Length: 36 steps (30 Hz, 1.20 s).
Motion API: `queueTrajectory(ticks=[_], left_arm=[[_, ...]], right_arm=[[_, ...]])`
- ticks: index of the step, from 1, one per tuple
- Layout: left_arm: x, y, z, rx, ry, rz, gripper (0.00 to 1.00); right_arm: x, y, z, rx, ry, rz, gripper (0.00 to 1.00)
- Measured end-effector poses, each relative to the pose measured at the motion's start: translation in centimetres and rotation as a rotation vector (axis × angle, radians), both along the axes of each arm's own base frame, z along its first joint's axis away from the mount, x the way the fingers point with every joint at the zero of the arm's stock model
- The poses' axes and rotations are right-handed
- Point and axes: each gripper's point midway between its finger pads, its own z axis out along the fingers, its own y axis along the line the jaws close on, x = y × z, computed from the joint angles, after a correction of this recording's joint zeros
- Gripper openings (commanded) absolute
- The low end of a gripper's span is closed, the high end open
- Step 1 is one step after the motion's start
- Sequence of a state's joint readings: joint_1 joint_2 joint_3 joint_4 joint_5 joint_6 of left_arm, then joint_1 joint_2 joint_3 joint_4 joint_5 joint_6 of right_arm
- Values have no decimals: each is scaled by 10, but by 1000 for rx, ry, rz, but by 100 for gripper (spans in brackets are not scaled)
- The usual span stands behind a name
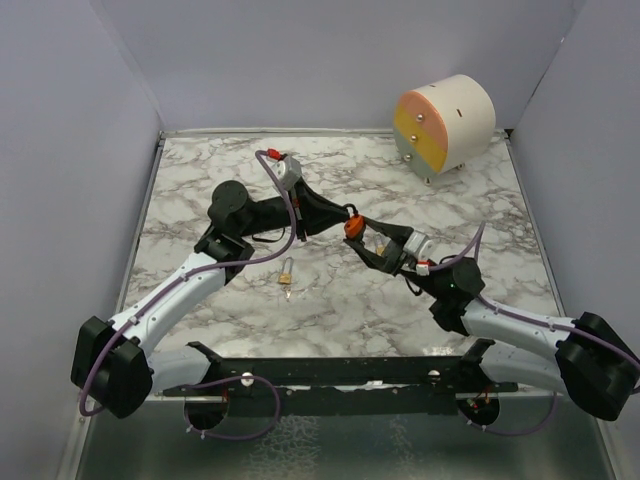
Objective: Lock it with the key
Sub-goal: Lock the lock.
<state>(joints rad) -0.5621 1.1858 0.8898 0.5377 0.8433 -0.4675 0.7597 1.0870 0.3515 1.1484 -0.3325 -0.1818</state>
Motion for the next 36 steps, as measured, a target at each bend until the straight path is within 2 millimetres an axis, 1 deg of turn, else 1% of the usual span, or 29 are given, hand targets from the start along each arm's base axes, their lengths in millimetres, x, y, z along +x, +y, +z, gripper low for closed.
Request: queueTrajectory(ticks=[5, 12, 16, 24, 36], left_arm=[[6, 2, 4, -11, 0, 41, 0], [7, 6, 9, -19, -18, 74, 0], [9, 7, 7, -15, -25, 83, 0], [8, 11, -6, -1, -42, 106, 0], [8, 11, -3, -14, -68, 122, 0]], right_arm=[[9, 4, 2, -17, -29, -88, 1], [14, 8, 9, -29, -55, -147, 1], [17, 10, 7, -47, -43, -168, 1], [19, 15, -5, -92, 1, -178, 1], [26, 13, -1, -73, 26, -242, 1]])
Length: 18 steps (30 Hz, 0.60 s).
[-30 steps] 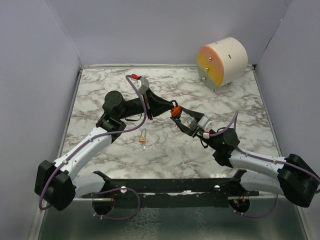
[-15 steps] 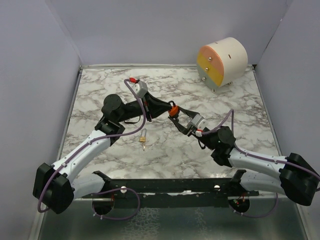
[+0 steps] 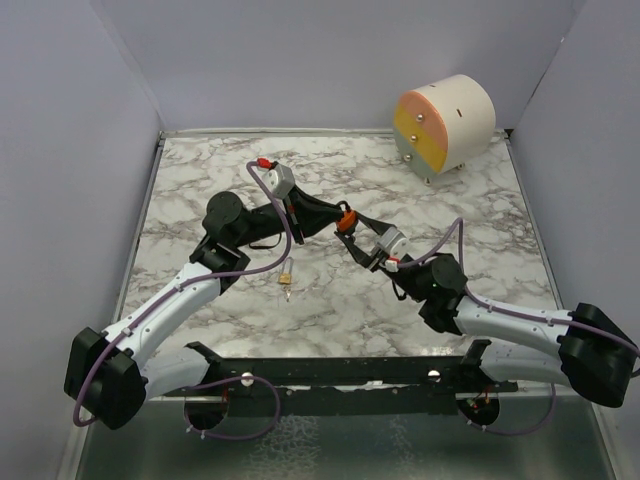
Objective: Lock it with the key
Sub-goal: Lock the lock.
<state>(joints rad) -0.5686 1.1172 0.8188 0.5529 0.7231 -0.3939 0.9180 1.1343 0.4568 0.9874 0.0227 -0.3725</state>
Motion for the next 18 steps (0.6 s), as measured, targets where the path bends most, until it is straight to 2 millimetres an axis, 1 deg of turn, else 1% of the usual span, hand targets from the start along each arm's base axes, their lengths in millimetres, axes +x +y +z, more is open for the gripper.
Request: queueTrajectory(ticks=[7, 15, 18], left_arm=[[1, -1, -1, -1, 4, 8, 0], [3, -1, 3, -16, -12, 21, 0], [3, -1, 0, -18, -16, 29, 0]], right_arm=[[2, -1, -2, 7, 15, -28, 1], [8, 2, 4, 17, 18, -58, 1], [8, 2, 2, 9, 19, -65, 1]])
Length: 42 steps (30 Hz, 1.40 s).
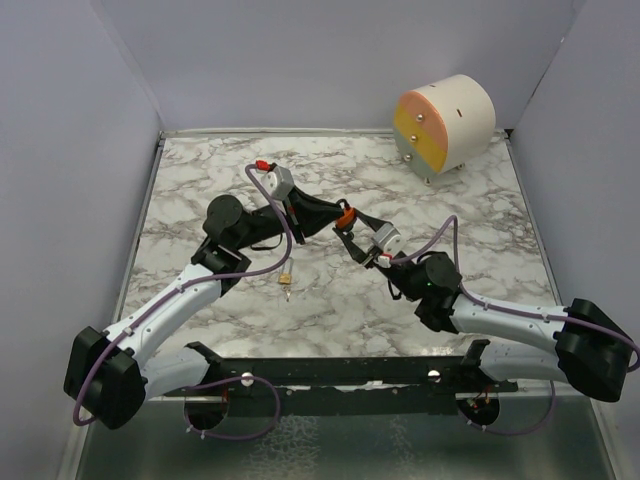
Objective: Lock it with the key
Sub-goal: Lock the lock.
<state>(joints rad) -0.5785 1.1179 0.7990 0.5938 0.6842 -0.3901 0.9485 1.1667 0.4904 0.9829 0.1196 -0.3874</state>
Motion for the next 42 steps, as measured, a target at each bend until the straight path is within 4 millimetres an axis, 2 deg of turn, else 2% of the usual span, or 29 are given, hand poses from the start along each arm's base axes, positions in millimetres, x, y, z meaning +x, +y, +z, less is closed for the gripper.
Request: queueTrajectory(ticks=[6, 22, 37, 42], left_arm=[[1, 0, -5, 12, -1, 14, 0], [-2, -3, -4, 9, -9, 3, 0], [-1, -1, 8, -24, -64, 25, 0], [1, 0, 7, -28, -81, 36, 0]], right_arm=[[0, -1, -5, -25, 18, -5, 1], [-6, -5, -1, -27, 34, 4, 1], [-1, 0, 18, -13, 56, -7, 1], [1, 2, 18, -33, 73, -18, 1]])
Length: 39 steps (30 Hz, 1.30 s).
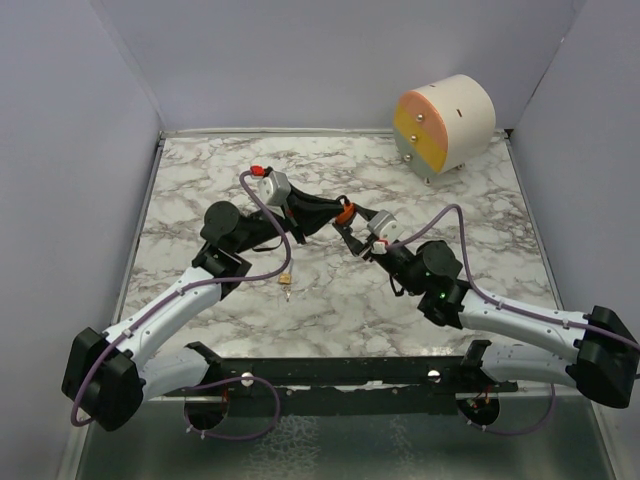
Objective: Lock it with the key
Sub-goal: Lock the lock.
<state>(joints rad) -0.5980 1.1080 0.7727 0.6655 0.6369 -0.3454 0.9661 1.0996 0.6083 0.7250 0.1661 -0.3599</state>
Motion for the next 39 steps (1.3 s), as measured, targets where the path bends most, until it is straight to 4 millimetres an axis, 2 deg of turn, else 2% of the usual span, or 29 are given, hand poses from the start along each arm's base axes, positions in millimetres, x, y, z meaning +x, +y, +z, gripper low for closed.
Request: queueTrajectory(ticks=[10, 19, 29, 39], left_arm=[[7, -3, -17, 15, 24, 14, 0], [11, -3, -19, -13, 0, 37, 0], [13, -7, -33, -30, -7, 34, 0], [15, -2, -15, -87, -75, 65, 0]], right_arm=[[5, -3, -10, -49, 35, -35, 1], [8, -4, -2, -70, 11, -53, 1], [8, -3, -9, -51, 66, -45, 1], [9, 6, 21, -22, 80, -3, 1]])
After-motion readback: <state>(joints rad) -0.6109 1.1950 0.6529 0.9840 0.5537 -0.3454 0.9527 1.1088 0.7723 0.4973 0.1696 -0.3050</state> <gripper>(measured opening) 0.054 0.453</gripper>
